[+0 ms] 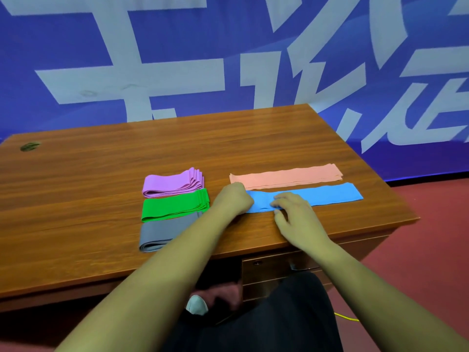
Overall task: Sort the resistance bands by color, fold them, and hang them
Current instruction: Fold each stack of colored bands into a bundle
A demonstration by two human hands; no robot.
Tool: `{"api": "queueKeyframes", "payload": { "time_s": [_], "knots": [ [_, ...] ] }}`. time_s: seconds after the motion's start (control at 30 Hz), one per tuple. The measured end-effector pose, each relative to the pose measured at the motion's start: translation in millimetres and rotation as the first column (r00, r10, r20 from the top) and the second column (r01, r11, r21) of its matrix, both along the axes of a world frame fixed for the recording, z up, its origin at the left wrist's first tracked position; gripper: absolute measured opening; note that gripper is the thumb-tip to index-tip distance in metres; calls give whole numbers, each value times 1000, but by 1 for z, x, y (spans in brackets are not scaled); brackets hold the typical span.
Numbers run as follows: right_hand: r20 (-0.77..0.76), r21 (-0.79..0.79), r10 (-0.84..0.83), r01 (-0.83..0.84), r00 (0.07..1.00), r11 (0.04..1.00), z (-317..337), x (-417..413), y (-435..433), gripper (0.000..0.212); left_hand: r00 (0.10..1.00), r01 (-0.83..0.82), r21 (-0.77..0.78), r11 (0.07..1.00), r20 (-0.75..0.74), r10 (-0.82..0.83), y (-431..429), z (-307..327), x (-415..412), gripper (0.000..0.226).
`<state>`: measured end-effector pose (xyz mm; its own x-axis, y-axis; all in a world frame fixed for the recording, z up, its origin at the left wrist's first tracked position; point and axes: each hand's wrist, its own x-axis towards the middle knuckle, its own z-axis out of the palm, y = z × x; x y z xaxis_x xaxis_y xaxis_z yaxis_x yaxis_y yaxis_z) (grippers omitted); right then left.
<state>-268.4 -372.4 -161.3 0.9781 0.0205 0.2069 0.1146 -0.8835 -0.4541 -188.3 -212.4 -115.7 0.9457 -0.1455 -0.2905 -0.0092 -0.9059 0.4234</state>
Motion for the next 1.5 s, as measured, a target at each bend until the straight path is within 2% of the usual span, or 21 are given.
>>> {"api": "queueKeyframes", "payload": {
  "time_s": [0.17,0.27,0.33,0.37,0.4,0.43,0.47,0.5,0.57,0.63,0.77,0.83,0.9,1.03,1.1,1.2,1.23,1.3,1.37,1.4,1.5],
  "knots": [
    [-16,71,9,-8,1000,997,9,2,11,26,999,-42,-228,973,-27,37,16,9,1,17],
    [-93,182,52,-35,994,983,18,5,25,23,997,-51,-259,964,50,66,37,22,-2,5],
    [-115,304,22,14,993,952,30,10,37,21,994,-48,-273,961,83,73,49,28,-5,3],
    [-139,430,-8,68,990,900,37,13,41,21,993,-40,-280,959,92,69,52,29,-7,6],
    [-205,600,-19,141,979,788,44,16,44,22,994,-22,-287,958,96,51,51,30,-9,10],
    [-296,752,12,225,955,620,50,21,47,25,996,12,-303,953,91,17,49,30,-12,13],
    [-378,839,74,307,923,449,54,26,48,31,997,54,-333,941,76,-30,45,28,-14,14],
    [-429,870,126,371,895,326,55,30,47,39,995,97,-369,924,61,-80,42,26,-16,19],
    [-473,869,146,432,869,242,54,35,43,54,983,180,-411,894,56,-172,38,19,-19,36],
    [-469,872,130,434,873,227,52,36,36,47,970,243,-413,878,90,-226,38,11,-16,43],
    [-492,842,96,445,865,304,50,35,29,19,950,309,-411,858,180,-256,38,4,-14,38],
    [-503,833,68,462,862,306,55,37,28,19,929,345,-402,848,271,-250,38,0,-15,42],
    [-499,842,82,460,863,283,66,39,24,28,911,374,-435,819,338,-237,38,-5,-15,55],
    [-451,890,249,411,857,199,93,39,14,21,915,401,-538,741,262,-306,29,-10,-15,76],
    [-429,903,306,401,850,152,102,39,9,22,935,355,-604,714,231,-269,23,-15,-16,70],
    [-415,908,310,408,855,90,106,39,0,21,966,259,-698,668,180,-188,18,-24,-17,47],
    [-416,908,299,413,859,75,106,38,-2,20,969,244,-722,648,160,-187,17,-26,-17,45],
    [-429,899,284,436,858,40,103,36,-6,21,969,231,-756,613,123,-214,14,-30,-17,61],
    [-447,890,283,454,849,44,100,34,-6,21,971,217,-763,608,106,-213,9,-32,-18,79],
    [-452,888,286,456,845,56,99,34,-6,21,974,210,-761,614,112,-194,7,-33,-18,80],
    [-446,894,285,440,849,88,101,34,-4,17,978,209,-747,631,154,-141,0,-34,-19,61]
  ]
}}
